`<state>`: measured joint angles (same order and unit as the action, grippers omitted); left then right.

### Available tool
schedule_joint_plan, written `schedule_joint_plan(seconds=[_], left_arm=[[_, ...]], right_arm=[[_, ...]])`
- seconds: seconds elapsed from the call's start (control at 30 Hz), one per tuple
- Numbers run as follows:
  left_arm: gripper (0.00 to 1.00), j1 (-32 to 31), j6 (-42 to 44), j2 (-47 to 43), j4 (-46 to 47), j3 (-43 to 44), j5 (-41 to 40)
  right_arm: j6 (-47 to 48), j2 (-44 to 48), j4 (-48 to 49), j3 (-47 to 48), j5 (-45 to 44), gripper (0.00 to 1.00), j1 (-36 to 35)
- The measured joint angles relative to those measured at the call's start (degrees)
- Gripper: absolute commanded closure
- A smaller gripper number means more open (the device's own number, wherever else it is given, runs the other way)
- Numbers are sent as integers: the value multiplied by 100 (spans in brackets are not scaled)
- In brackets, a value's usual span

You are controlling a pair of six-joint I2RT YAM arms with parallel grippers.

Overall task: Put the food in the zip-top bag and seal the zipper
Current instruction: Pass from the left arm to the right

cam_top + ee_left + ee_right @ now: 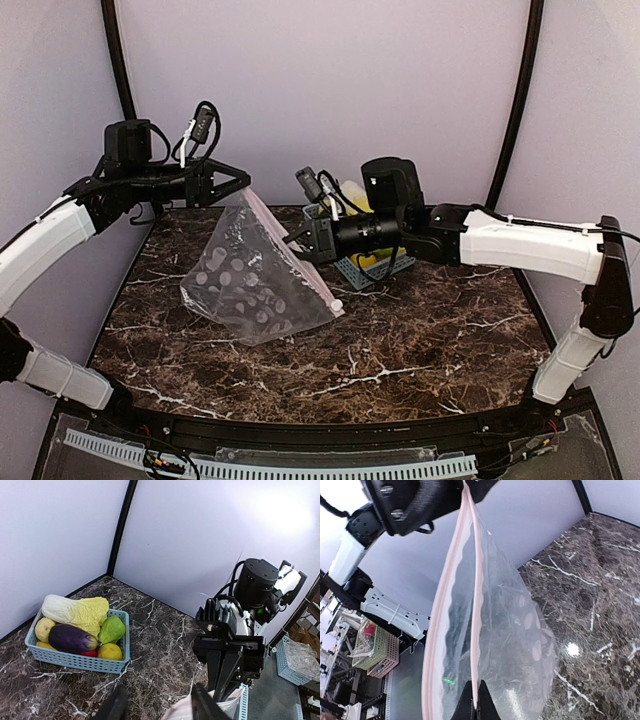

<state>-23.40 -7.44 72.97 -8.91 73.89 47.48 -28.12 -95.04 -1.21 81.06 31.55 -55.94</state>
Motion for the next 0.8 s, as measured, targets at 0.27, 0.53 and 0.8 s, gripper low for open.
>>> schedule_joint_plan(seconds=[0.27, 0.53, 0.8], left_arm=[[24, -42, -426, 46, -203, 63, -789], [29, -872, -1062, -96, -426, -153, -2015], [39, -1941, -2107, 57, -332, -570, -2953]], right_arm=[[-1333, 177, 485, -1228, -1434, 100, 22], [-1980, 396, 551, -1969, -2516, 100, 15], [-1845, 581, 592, -1908, -2992, 100, -175]])
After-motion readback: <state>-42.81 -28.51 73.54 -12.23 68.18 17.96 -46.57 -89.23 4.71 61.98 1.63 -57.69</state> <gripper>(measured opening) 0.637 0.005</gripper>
